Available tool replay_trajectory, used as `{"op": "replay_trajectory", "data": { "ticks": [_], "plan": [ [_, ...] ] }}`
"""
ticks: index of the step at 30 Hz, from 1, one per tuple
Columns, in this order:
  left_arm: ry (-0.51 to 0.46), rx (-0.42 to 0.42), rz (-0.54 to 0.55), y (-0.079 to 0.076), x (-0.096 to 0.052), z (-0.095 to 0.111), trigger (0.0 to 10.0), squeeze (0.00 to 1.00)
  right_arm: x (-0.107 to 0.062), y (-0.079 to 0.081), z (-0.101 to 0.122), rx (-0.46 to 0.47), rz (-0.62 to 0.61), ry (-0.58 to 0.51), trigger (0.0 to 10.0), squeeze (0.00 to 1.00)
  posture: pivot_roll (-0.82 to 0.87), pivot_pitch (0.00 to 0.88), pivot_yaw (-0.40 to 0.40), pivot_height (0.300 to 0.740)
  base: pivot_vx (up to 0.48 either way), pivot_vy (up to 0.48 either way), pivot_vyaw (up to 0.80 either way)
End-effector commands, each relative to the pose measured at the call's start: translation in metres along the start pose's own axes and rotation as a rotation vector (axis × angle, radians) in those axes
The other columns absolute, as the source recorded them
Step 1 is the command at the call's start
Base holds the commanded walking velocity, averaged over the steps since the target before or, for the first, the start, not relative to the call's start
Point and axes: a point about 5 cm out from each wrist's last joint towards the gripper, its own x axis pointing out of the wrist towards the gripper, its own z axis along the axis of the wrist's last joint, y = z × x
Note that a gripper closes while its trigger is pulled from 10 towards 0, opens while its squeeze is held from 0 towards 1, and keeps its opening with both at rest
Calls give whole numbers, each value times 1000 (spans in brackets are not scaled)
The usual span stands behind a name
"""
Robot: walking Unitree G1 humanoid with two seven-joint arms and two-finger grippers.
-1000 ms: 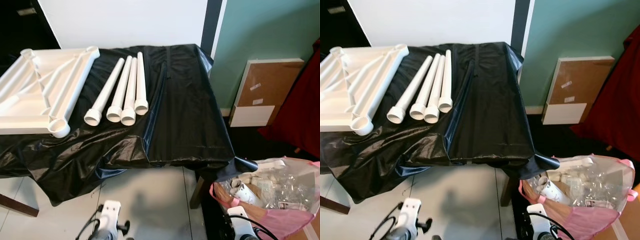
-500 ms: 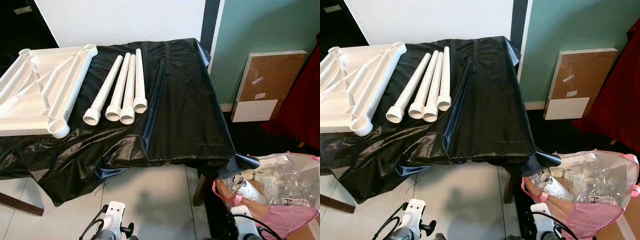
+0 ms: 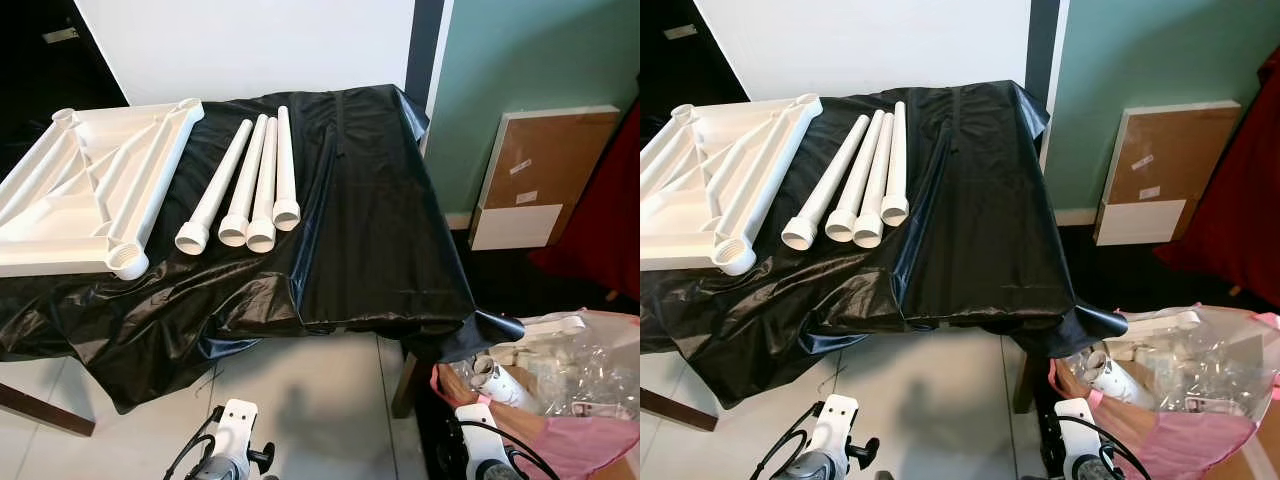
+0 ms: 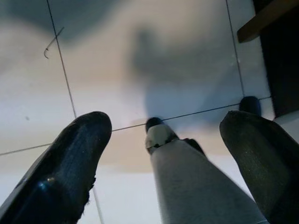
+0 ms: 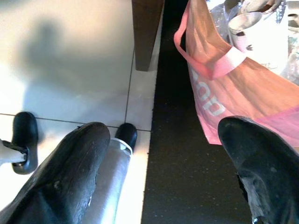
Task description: Building children table
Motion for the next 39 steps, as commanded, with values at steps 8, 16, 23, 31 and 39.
{"op": "replay_trajectory", "data": {
  "ticks": [8,16,23,31,39],
  "plan": [
    [49,-75,15,1,-3,-14,10000,0,-1,4,-7,-3,35,38,10000,0,-8,0,13,740,0,0,0],
    [96,-108,30,1,-7,-30,10000,0,-3,6,-12,-7,44,60,10000,0,1,0,1,740,0,30,0],
    [99,-123,35,0,-7,-30,10000,0,-2,7,-11,-3,41,66,10000,0,3,0,7,740,0,256,0],
    [103,-147,40,-2,-6,-28,10000,0,-1,9,-9,15,34,71,10000,0,-3,0,16,740,0,314,0],
    [96,-150,41,-9,1,-11,10000,0,0,11,-7,25,31,69,10000,0,-8,0,24,740,0,322,0]
  ]
}}
